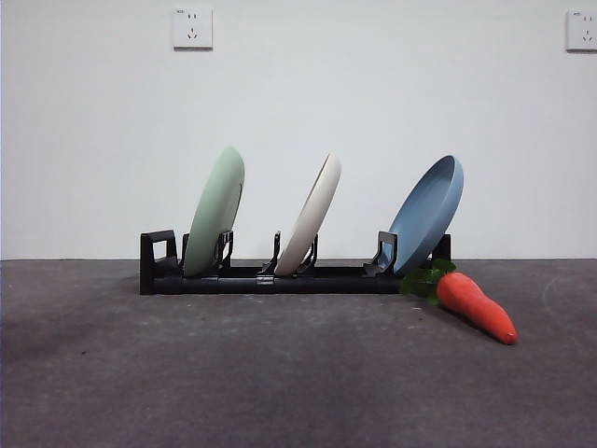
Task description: Take the green plate from the plate rack,put the plate on the table,take the carrot from the table,put the carrot in the plate
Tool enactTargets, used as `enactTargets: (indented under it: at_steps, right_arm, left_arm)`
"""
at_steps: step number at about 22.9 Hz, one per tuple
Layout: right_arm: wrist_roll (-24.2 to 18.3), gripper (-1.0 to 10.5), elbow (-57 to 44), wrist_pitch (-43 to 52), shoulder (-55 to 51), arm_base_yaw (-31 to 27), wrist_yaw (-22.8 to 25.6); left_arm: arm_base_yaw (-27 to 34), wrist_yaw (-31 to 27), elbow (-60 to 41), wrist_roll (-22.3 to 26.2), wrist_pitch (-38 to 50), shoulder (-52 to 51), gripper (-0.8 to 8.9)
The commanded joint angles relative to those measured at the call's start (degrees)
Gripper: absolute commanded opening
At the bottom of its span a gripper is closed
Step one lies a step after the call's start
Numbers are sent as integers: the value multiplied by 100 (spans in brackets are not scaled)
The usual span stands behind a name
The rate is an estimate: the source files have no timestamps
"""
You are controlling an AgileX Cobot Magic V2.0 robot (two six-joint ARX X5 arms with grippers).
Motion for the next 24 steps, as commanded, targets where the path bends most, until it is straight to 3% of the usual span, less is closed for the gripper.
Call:
enactTargets:
  at_steps: [1, 7, 8, 9, 10, 11, 12, 19, 24]
  right_arm:
    - [-457, -11, 289, -566, 282, 13, -20]
    - [-522, 8, 428, -949, 647, 13, -11]
    - [-522, 60, 428, -944, 660, 13, -11]
    - [-518, 181, 428, -944, 667, 13, -7]
    - [-474, 383, 428, -944, 669, 13, 4]
    - [-459, 540, 428, -946, 667, 13, 4]
    - [-437, 631, 428, -946, 669, 13, 2]
    - [-374, 630, 428, -949, 669, 13, 2]
    - [-350, 630, 428, -951, 669, 13, 0]
  left_arm:
    - [2, 264, 221, 446, -323, 173, -8]
    - [4, 404, 490, 529, -754, 446, 14]
    - [4, 332, 490, 444, -765, 455, 135]
    - [4, 271, 490, 348, -772, 459, 317]
    - [4, 199, 490, 302, -769, 466, 522]
    - [4, 184, 490, 291, -761, 466, 568]
    - [4, 188, 490, 286, -737, 466, 566]
    - [-26, -52, 492, -7, -28, 841, 566]
    - [-531, -61, 496, -173, 1215, 1860, 566]
